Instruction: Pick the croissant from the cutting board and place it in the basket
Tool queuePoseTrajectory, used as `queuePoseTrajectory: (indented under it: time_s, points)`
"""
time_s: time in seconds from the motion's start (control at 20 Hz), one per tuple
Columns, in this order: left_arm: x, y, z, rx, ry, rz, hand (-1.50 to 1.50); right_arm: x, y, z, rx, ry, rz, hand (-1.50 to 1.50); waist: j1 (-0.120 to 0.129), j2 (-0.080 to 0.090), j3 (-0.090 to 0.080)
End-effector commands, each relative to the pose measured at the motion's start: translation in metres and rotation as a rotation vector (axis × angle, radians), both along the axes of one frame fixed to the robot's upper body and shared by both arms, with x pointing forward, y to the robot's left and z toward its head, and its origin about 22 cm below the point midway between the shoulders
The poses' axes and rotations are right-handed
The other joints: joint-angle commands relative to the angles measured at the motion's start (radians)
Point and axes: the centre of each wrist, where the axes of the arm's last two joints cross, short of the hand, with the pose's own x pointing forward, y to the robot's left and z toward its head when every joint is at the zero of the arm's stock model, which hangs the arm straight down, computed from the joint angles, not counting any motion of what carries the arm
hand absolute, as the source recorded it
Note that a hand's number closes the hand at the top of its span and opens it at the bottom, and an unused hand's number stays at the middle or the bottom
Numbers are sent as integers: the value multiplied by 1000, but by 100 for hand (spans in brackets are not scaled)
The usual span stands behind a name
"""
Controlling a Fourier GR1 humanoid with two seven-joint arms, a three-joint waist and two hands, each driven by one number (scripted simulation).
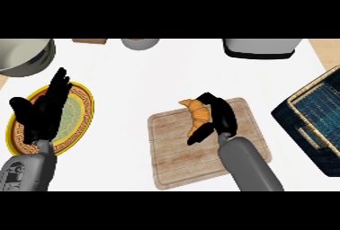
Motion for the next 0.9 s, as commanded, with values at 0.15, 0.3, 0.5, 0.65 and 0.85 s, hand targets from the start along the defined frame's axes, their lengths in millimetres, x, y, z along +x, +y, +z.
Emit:
queuePoseTrajectory:
  time_s: [0.15, 0.3, 0.5, 0.65, 0.85]
  points:
    - [-1, 2, 5, 15, 3, -7, 0, -25, 39, 10, 186, -231, -240, 150, 0, 15, 7]
    - [3, 10, 8, 3, 21, 28, 0, -35, 47, 33, 290, -397, -280, 150, -20, 11, 6]
    - [-9, 8, 3, 3, 27, 15, 0, -37, 71, 73, 333, -507, -312, 150, -27, 8, 4]
    - [-14, 16, -6, 6, 25, 46, 0, -32, 63, 95, 225, -549, -355, 150, -45, 6, 3]
    - [-1, 3, 4, 4, 11, 40, 0, -27, 62, 154, 177, -525, -416, 150, -52, 6, 4]
